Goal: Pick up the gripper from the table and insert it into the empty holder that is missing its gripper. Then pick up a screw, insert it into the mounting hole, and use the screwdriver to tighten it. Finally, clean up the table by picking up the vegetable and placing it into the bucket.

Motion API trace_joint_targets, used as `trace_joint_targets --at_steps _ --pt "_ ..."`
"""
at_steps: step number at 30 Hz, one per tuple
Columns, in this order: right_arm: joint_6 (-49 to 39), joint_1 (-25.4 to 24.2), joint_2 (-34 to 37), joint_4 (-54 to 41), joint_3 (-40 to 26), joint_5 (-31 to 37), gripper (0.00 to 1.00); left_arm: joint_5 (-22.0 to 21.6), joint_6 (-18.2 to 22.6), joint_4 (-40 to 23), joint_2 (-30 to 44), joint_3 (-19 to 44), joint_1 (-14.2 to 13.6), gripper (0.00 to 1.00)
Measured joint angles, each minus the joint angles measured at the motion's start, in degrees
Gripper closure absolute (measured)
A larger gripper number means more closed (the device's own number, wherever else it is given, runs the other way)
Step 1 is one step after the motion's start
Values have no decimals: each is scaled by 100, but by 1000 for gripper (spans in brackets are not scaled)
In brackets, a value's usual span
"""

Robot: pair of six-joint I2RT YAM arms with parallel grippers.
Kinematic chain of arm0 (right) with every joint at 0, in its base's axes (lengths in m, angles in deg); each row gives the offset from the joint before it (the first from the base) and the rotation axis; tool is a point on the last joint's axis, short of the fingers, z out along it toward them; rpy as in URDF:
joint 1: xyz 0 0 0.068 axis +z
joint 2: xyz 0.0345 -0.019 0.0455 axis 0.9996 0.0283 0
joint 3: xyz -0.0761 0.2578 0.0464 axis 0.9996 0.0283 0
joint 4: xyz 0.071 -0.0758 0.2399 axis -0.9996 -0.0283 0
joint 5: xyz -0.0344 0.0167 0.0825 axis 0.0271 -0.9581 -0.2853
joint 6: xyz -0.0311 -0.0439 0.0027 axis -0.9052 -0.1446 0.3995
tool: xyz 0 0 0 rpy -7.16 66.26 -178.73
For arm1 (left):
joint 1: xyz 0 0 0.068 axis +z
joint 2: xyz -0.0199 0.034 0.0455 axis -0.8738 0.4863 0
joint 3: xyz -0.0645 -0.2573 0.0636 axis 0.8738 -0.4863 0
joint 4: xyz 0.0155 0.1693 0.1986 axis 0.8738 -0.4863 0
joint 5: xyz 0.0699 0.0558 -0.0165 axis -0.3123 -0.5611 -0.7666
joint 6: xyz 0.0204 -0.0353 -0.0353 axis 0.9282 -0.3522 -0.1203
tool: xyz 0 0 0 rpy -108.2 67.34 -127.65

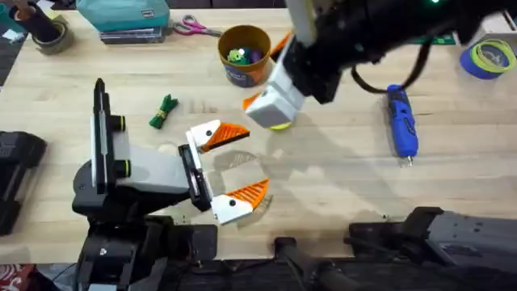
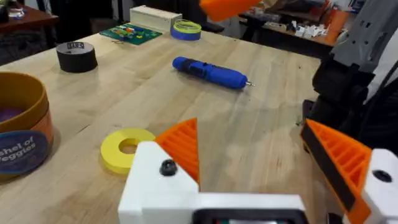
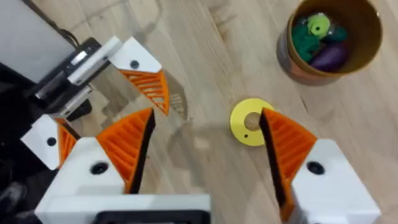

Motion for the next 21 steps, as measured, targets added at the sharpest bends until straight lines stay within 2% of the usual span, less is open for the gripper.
trace_joint_targets --at_steps 10,16,19,21 --pt "-390 -426 -1299 1271 1935 -597 4 -8 0 0 -1 0 0 16" --pt "-1065 -821 -2098 1436 3031 -1236 4 -8 0 0 -2 0 0 15" --pt "-1682 -1081 -2473 1358 3693 -1818 4 -8 0 0 0 0 0 15" --pt "-1798 -1100 -2477 1314 3745 -1929 4 -8 0 0 -1 0 0 15"
